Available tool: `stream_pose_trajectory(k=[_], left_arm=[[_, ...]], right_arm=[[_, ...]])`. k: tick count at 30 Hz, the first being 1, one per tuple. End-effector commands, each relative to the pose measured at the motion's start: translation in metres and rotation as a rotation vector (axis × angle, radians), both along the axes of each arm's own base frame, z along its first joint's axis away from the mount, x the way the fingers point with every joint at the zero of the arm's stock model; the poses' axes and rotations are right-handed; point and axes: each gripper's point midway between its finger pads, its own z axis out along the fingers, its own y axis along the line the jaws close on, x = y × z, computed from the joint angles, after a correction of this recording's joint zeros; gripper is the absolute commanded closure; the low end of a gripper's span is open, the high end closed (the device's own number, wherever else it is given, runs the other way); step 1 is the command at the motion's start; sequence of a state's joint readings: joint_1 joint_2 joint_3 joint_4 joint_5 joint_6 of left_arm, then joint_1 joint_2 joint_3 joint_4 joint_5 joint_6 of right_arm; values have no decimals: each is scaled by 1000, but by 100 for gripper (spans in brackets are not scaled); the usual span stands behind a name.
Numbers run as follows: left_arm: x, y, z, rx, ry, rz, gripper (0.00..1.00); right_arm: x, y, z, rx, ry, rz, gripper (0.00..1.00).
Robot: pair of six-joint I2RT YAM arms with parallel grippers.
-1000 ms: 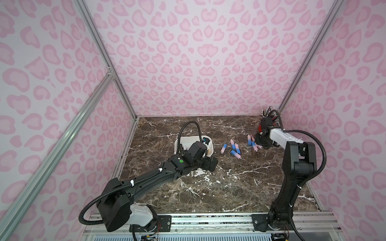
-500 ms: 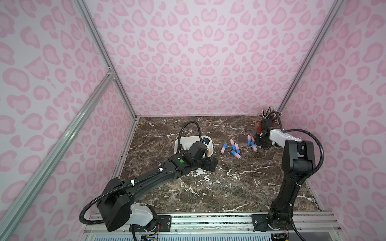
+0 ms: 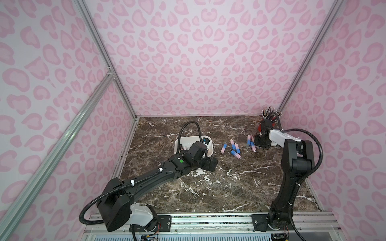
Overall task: Put the lipstick into the storage box
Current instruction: Pick up the lipstick at the center of the board.
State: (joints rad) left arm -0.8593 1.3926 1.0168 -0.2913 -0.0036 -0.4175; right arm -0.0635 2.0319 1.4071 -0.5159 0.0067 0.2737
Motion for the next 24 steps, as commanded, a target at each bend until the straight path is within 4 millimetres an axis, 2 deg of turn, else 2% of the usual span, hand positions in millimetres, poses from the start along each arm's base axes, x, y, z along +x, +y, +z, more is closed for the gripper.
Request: stream_pose_trajectory(k=[1, 7, 14, 21, 24], left_arm=[[1, 2, 5, -12, -17, 7, 2], [-5, 11, 6, -22, -24, 24, 2], [-12, 27, 11, -27, -46, 51, 2], [-20, 45, 18, -44, -70, 88, 2], [-24, 55, 16, -42, -75, 109, 2]], right_arm=[[-6, 8, -1, 9, 20, 9, 85], [-6, 27, 15, -17, 7, 52, 86], [-4, 55, 45, -47, -34, 107, 86], [-6, 107, 78, -31, -93, 207, 86], [-10, 135, 83, -18, -101, 258, 86]])
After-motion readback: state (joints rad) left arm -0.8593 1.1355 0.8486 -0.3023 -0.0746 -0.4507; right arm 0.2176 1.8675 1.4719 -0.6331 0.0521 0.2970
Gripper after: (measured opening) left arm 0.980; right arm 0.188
